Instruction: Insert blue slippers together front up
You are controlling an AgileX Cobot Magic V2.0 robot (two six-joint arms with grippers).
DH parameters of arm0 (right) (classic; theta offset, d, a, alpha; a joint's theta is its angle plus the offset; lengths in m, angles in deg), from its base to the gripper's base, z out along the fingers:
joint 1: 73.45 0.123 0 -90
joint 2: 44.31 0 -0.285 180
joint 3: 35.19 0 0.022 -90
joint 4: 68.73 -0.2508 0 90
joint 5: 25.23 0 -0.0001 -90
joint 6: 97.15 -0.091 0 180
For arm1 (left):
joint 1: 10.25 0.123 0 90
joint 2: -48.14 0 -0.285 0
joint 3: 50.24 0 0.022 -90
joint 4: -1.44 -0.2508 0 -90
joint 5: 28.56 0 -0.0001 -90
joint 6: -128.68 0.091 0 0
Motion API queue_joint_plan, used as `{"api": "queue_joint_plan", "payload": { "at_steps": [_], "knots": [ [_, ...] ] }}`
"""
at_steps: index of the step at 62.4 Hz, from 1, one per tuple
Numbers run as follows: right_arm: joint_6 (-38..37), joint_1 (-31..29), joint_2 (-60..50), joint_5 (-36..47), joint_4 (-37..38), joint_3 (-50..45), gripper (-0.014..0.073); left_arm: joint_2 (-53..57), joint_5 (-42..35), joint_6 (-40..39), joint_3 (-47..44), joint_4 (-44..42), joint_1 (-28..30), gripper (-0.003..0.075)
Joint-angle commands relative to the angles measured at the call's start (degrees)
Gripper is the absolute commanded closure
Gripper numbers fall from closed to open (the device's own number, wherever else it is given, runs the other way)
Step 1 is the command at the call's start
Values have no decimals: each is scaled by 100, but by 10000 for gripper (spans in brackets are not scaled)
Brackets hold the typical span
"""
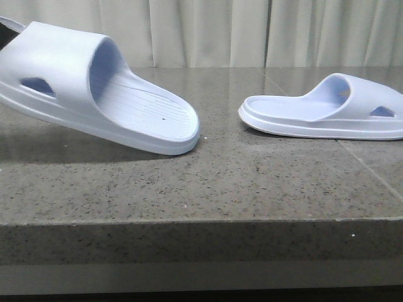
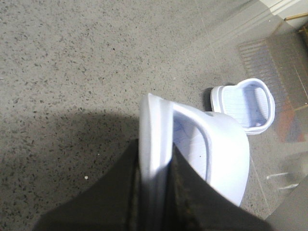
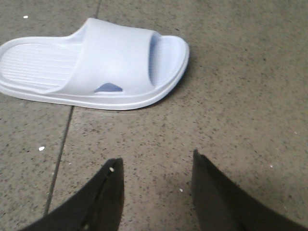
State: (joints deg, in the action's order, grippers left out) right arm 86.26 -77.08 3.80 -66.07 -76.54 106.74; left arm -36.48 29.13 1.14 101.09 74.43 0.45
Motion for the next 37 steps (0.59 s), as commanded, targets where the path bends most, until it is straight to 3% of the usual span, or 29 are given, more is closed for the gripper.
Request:
{"api": "queue_joint_plan", "payload": {
  "at_steps": [1,14,37],
  "knots": [
    [-88,-436,485,58,-35,427,230,176,95,36,122,468,-28,741],
    [247,-1457,1603,-301,-737,927,230,176,114,36,122,468,-28,741],
    [2720,-2332,3754,-1007,-3773,1905,230,176,114,83,122,424,-28,741]
  ]
}}
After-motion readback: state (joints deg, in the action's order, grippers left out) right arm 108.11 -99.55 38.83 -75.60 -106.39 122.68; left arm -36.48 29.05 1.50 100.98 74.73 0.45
